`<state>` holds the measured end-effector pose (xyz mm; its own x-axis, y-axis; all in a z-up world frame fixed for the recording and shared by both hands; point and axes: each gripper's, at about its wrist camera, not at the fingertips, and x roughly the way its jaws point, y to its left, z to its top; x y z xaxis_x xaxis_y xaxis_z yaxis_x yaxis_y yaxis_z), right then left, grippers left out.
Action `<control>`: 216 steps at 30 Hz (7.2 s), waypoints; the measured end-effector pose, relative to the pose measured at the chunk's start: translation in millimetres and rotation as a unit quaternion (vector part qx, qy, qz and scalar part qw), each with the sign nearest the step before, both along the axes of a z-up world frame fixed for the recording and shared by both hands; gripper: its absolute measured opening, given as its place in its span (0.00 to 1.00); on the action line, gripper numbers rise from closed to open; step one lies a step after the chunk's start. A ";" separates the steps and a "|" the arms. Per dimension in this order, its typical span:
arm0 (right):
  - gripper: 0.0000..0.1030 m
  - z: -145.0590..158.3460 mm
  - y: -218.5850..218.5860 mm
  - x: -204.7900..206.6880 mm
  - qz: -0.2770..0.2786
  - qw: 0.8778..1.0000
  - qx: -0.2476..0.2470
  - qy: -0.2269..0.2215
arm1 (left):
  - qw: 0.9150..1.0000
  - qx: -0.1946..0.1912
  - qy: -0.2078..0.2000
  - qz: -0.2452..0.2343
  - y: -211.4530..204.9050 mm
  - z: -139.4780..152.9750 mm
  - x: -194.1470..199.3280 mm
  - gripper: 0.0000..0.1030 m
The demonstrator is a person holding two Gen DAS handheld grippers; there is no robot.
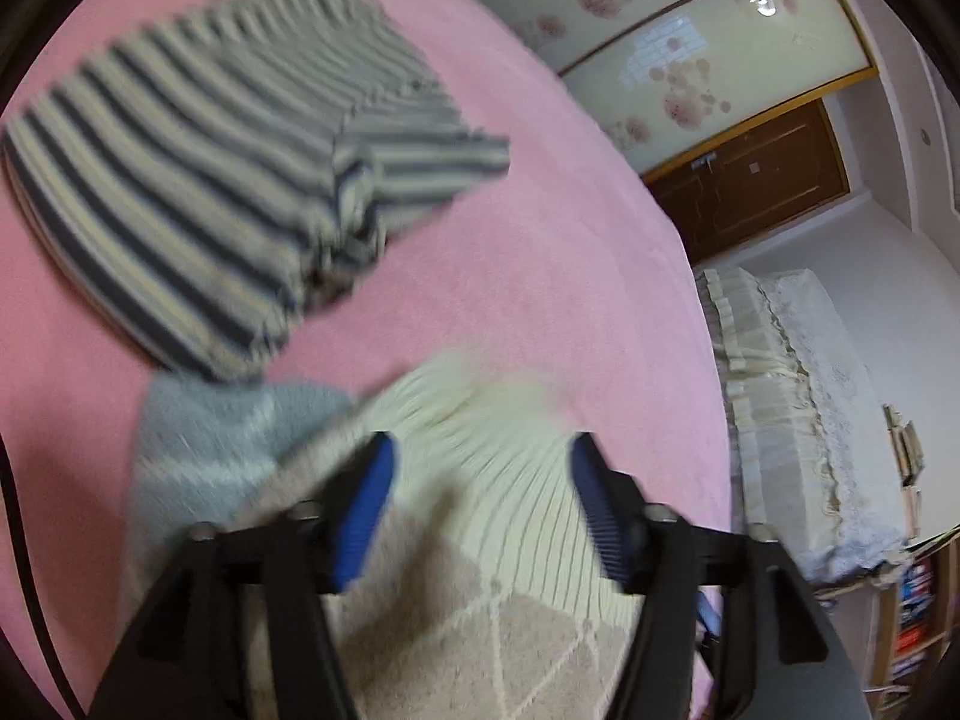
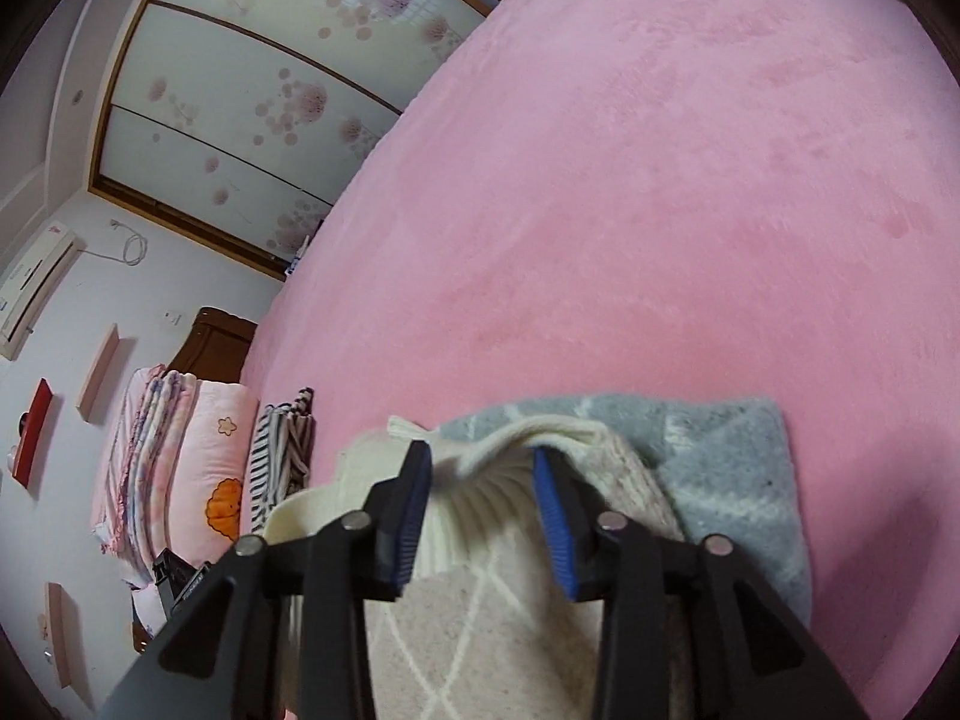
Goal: Fold small clothes
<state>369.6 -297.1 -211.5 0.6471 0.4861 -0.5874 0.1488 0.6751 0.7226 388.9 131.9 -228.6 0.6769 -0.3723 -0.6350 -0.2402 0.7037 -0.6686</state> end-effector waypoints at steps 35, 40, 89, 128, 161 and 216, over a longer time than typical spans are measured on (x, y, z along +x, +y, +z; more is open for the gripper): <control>0.11 6.1 38.6 -38.2 0.099 0.931 -0.352 0.025 | 0.883 0.408 -0.003 -0.231 -61.3 9.5 -40.3 0.07; 0.09 8.5 28.5 -44.9 0.057 0.929 -0.364 0.015 | 0.896 0.413 0.005 -0.163 -36.7 2.7 -51.0 0.06; 0.28 120.9 89.5 -162.1 0.062 0.918 -0.388 -0.052 | 0.891 0.443 -0.036 -0.099 -68.1 149.3 -197.6 0.95; 0.56 58.0 174.2 -203.8 0.049 0.920 -0.385 -0.065 | 0.999 -0.001 0.032 -0.025 -19.3 -37.1 -247.2 0.98; 0.19 15.7 216.2 -132.1 0.098 0.916 -0.382 -0.070 | 0.997 -0.059 -0.045 -0.003 -16.1 -65.3 -147.2 0.22; 0.04 1.4 -13.3 -188.7 -0.014 0.973 -0.226 -0.043 | 0.871 0.384 -0.143 -0.272 -381.6 31.3 -153.2 0.25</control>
